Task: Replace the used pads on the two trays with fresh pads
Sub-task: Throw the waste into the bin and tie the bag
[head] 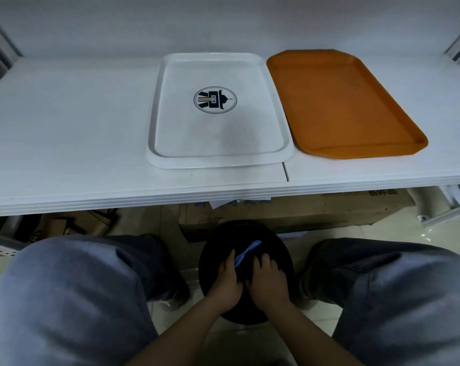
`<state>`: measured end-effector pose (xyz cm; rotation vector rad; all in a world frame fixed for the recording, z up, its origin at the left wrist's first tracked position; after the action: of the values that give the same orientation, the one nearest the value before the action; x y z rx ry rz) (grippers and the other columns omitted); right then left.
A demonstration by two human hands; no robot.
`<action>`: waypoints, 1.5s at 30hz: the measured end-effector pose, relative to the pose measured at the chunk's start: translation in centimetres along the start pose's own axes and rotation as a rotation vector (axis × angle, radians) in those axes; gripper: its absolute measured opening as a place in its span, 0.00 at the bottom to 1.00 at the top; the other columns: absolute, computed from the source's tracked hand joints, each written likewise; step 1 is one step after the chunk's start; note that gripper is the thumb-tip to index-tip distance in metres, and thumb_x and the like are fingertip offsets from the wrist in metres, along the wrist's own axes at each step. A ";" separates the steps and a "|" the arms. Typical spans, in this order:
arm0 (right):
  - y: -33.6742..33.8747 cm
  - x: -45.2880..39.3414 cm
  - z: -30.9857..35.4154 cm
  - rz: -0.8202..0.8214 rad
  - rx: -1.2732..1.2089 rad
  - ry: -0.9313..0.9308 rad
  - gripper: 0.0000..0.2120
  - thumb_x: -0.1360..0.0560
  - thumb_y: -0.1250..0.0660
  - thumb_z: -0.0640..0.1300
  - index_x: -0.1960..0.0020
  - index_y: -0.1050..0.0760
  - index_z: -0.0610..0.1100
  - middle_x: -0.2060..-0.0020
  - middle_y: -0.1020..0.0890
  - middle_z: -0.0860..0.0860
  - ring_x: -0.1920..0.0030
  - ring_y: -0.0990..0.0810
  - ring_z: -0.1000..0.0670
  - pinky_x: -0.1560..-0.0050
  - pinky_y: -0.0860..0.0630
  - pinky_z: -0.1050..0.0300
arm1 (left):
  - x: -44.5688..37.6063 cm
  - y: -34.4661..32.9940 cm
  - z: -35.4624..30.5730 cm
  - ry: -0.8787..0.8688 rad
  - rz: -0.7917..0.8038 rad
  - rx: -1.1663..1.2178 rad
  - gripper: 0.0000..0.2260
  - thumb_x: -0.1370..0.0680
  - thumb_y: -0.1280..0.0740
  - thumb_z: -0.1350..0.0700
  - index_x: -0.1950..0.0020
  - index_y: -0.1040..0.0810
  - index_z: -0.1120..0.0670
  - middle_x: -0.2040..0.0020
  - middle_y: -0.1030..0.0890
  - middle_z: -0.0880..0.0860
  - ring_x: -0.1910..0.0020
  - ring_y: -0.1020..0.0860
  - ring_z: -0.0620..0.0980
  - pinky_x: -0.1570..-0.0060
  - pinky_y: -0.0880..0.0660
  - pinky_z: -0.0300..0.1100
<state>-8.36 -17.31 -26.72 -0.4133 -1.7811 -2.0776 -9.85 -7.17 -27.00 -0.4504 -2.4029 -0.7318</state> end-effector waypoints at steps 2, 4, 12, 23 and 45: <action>-0.7 -0.2 -0.2 0.105 -0.082 -0.041 0.26 0.20 0.44 0.49 0.25 0.45 0.45 0.28 0.42 0.40 0.41 0.26 0.42 0.52 0.28 0.54 | 0.0 -0.2 -0.1 -0.026 0.013 -0.019 0.33 0.20 0.43 0.62 0.22 0.61 0.52 0.22 0.53 0.54 0.24 0.47 0.52 0.28 0.46 0.41; -1.8 -1.1 -0.8 0.176 -0.353 -0.106 0.24 0.21 0.43 0.47 0.26 0.43 0.45 0.31 0.35 0.41 0.41 0.25 0.42 0.47 0.26 0.54 | 0.1 -0.2 0.0 -0.046 0.015 -0.038 0.34 0.20 0.42 0.62 0.22 0.60 0.52 0.22 0.53 0.54 0.24 0.47 0.52 0.28 0.47 0.41; -3.4 -0.6 0.2 0.370 -0.928 -0.124 0.34 0.22 0.39 0.38 0.24 0.54 0.40 0.29 0.35 0.43 0.30 0.34 0.44 0.31 0.34 0.53 | 0.7 -1.1 1.2 -0.001 0.164 -0.400 0.37 0.21 0.40 0.53 0.22 0.63 0.52 0.22 0.55 0.54 0.25 0.43 0.57 0.31 0.36 0.46; 3.1 0.3 -1.3 0.127 -0.431 -0.116 0.25 0.21 0.41 0.45 0.27 0.43 0.44 0.32 0.33 0.42 0.37 0.28 0.41 0.45 0.27 0.53 | 1.4 1.7 -1.0 0.054 0.064 -0.497 0.32 0.19 0.47 0.42 0.22 0.58 0.53 0.22 0.49 0.55 0.26 0.42 0.56 0.29 0.39 0.47; 22.2 5.5 3.6 -0.141 -0.286 0.029 0.07 0.23 0.42 0.46 0.58 0.29 0.45 0.56 0.23 0.47 0.53 0.23 0.45 0.60 0.30 0.57 | 10.4 14.0 -17.6 -0.200 -0.401 -0.618 0.13 0.22 0.43 0.52 0.41 0.25 0.56 0.40 0.23 0.55 0.41 0.25 0.55 0.46 0.29 0.45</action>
<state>-3.11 -17.11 -4.22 -0.3400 -1.5393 -2.4354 -3.83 -4.97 -3.10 -0.2836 -2.4419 -1.6978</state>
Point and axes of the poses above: each hand's wrist, its own x-axis away from the middle knuckle, its own y-axis out of the back of the hand, z = x × y, the point moved 7 cm from there along -x, towards the middle knuckle
